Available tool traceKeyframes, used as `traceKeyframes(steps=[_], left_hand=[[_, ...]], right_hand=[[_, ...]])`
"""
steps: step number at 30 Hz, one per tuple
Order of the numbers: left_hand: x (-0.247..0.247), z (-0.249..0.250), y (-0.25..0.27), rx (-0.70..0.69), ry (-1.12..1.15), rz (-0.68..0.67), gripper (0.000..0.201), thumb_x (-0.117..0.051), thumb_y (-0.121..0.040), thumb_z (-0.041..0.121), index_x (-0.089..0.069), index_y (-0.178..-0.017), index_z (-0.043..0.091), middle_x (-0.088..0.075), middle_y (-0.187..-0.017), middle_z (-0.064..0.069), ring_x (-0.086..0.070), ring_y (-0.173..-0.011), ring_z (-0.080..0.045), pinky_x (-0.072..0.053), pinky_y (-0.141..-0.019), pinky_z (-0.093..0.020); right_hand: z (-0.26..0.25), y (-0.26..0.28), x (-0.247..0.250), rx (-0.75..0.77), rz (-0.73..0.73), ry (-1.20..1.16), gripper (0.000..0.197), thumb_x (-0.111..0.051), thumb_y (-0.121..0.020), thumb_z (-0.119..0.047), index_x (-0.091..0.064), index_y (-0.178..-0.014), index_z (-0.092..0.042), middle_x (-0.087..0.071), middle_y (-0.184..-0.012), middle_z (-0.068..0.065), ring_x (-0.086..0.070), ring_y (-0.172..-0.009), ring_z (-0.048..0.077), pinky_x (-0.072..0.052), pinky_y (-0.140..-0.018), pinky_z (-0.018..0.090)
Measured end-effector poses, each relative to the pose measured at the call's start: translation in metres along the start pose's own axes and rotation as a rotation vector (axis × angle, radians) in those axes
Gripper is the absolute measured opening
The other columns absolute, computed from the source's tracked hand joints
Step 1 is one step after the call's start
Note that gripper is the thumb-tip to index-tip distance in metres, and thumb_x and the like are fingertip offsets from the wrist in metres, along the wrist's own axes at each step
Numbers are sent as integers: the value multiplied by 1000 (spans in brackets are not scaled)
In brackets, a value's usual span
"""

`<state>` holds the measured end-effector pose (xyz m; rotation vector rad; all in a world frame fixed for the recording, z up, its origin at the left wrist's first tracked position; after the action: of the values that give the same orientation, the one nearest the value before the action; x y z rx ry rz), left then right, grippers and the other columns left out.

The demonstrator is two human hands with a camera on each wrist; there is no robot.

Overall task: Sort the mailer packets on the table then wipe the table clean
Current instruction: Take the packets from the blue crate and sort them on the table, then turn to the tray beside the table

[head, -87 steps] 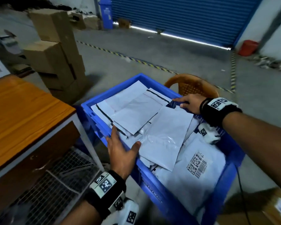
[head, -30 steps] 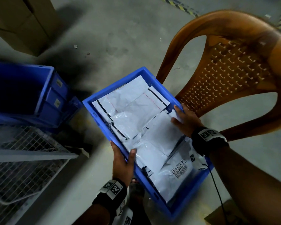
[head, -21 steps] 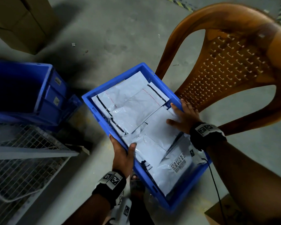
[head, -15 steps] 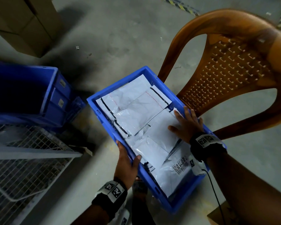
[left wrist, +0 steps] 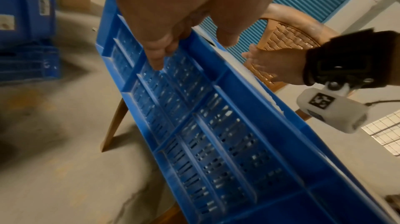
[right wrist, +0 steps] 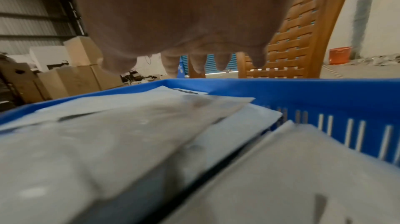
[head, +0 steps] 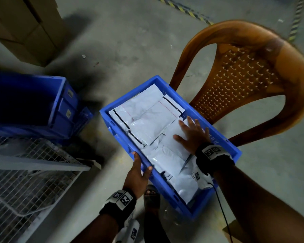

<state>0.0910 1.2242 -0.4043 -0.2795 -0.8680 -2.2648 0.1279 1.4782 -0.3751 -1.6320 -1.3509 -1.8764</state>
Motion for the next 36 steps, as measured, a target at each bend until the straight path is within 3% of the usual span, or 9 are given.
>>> traceKeyframes(steps=[4,8,10,15,20,25,30,34,36], left_hand=[[30,3,-1,-10,-42,59,64,-51,-97,33,-23,-150,13,-20,-158,-5,-23,-145,-17,-16,-113,-20],[86,43,15,-89,-14,187,55,-54,-96,30,-37,-145,12,-25,-156,-10,-26,-144,-22,-20,-114,-27],[124,66,33,-182,1,252,50,-57,-95,25,-44,-141,8,-32,-153,-15,-28,-143,-23,-21,-114,-27],[217,105,110,-374,-84,414,38,-62,-92,20,-58,-128,8,-43,-146,-16,-34,-139,-26,-19,-109,-20],[291,101,216,-408,-68,636,40,-55,-84,33,-67,-114,8,-58,-131,-13,-52,-125,-25,-34,-104,-28],[338,48,340,-266,-40,993,34,-54,-86,35,-70,-107,13,-63,-124,-5,-57,-116,-19,-42,-98,-31],[337,-23,467,-71,25,1345,22,-59,-87,29,-71,-101,16,-64,-111,5,-61,-105,-14,-49,-92,-35],[319,-85,553,69,59,1589,19,-59,-87,27,-72,-97,16,-67,-109,2,-64,-99,-16,-51,-86,-31],[307,-115,595,127,95,1686,18,-59,-88,28,-71,-96,18,-66,-107,4,-64,-98,-15,-52,-87,-34]], right_hand=[[-36,19,23,40,69,3,74,-26,-87,-74,-11,-151,-41,1,-162,-4,1,-148,22,-3,-117,53],[-74,51,73,114,293,-176,71,-34,-86,-66,-36,-147,-28,-34,-153,6,-29,-141,26,-23,-114,44],[-100,78,97,179,380,-260,60,-46,-90,-54,-45,-141,-22,-47,-144,6,-39,-134,27,-29,-111,42],[-174,147,144,361,499,-422,46,-62,-91,-31,-54,-134,-14,-55,-135,10,-47,-127,29,-33,-106,37],[-255,210,170,656,473,-571,47,-58,-86,-37,-61,-123,-8,-62,-122,9,-58,-112,25,-35,-98,21],[-338,271,162,1006,311,-556,53,-52,-83,-45,-63,-122,-12,-61,-118,6,-58,-106,18,-36,-95,16],[-432,346,135,1322,132,-456,45,-62,-87,-38,-59,-129,-20,-55,-126,0,-55,-114,15,-39,-96,21],[-496,420,103,1546,-37,-408,44,-63,-90,-33,-56,-132,-22,-51,-131,-2,-47,-116,4,-34,-95,17],[-524,454,80,1636,-105,-352,45,-62,-91,-35,-55,-133,-23,-50,-132,-2,-47,-118,6,-36,-97,21]])
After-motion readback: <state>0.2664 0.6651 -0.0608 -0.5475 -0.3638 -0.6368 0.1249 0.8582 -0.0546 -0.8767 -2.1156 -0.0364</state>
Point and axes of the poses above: each hand's wrist, its own y-axis away from the middle knuckle, its own x-axis out of the back of the hand, z = x × y, the point moved 2 cm from there along -y, towards the middle knuckle
